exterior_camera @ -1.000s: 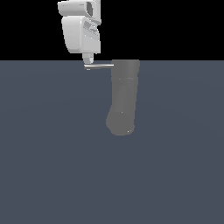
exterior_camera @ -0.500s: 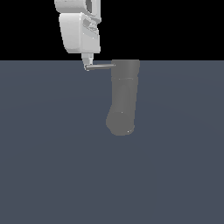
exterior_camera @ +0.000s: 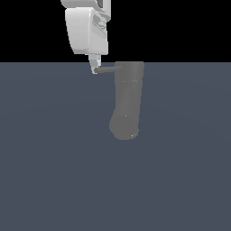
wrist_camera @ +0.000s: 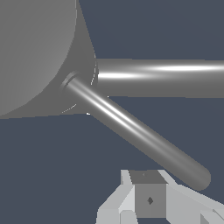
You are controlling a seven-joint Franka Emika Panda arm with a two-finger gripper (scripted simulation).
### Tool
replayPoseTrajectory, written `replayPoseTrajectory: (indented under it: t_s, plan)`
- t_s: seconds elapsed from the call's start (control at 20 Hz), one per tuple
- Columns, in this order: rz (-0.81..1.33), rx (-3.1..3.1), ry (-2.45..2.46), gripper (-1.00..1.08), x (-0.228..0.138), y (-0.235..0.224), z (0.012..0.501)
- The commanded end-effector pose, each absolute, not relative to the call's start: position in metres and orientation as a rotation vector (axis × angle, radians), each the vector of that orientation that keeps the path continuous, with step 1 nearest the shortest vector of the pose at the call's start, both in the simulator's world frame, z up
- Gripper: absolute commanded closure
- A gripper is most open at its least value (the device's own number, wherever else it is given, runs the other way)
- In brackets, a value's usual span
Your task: Turn on the faucet by rotating a designated handle.
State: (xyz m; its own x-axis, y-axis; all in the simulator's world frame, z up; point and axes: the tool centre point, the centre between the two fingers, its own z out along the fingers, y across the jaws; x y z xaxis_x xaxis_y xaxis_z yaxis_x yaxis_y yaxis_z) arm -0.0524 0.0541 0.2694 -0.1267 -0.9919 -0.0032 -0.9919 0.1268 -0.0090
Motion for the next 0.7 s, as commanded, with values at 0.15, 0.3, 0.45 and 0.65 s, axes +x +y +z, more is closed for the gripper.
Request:
replayPoseTrajectory:
  t_s: [0.15, 0.3, 0.45, 0.65]
  plan:
    - [-0.002, -2.054, 2.375, 1.08, -0.072, 0.031, 0.269]
    - [-0.001, -2.054, 2.376, 1.08, -0.081, 0.024, 0.269]
    - [-0.001, -2.054, 2.376, 1.08, -0.090, 0.017, 0.270]
    - [-0.006, -2.072, 2.358, 1.08, -0.091, 0.022, 0.269]
